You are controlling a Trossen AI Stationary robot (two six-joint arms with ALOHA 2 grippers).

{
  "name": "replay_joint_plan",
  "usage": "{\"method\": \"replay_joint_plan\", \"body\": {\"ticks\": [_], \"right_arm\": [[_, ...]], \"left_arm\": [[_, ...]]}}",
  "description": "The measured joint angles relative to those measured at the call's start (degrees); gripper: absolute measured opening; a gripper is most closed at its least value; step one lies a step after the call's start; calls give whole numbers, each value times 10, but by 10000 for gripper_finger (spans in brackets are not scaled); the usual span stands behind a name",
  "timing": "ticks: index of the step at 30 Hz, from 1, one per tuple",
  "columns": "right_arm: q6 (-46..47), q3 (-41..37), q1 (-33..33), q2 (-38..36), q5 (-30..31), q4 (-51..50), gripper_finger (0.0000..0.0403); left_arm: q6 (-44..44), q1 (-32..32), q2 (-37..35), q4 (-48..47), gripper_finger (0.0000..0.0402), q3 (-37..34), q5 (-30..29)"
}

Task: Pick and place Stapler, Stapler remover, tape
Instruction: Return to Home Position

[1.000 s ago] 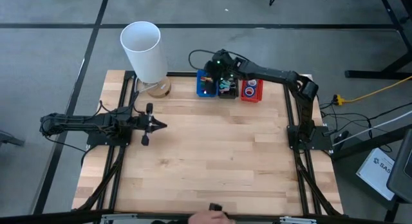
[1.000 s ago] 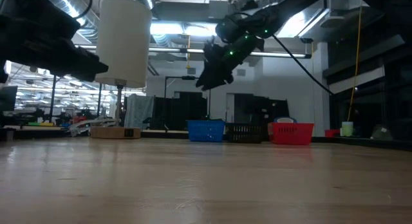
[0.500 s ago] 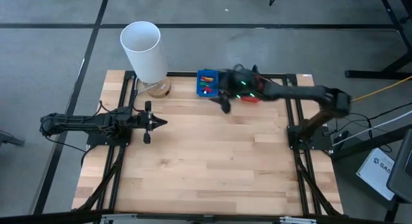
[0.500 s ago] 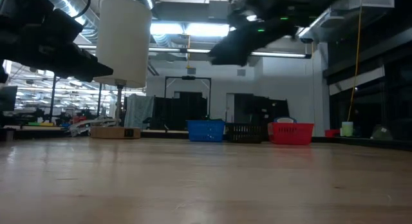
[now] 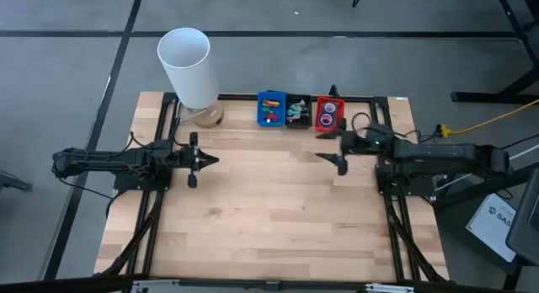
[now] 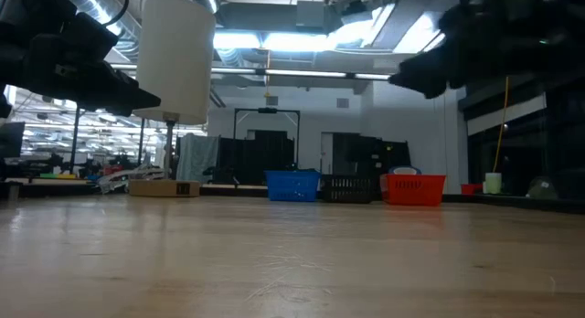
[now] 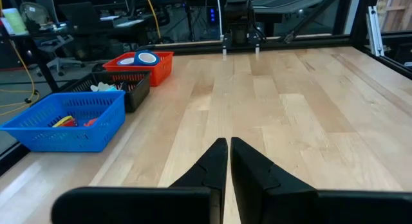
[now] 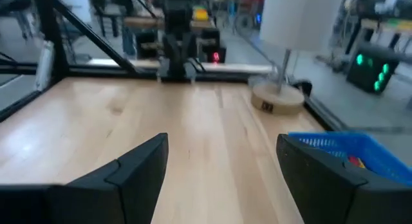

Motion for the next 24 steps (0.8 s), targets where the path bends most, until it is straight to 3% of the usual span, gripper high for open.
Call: {"method": "replay_joint_plan", "body": {"ticks": [13, 24], "right_arm": [[0, -156, -11, -172, -3, 167, 290], [-1, -157, -19, -223, -2, 162, 290]], "left_arm": [[0, 0, 0, 0, 16, 0, 0], [0, 0, 0, 0, 15, 0, 1]]}}
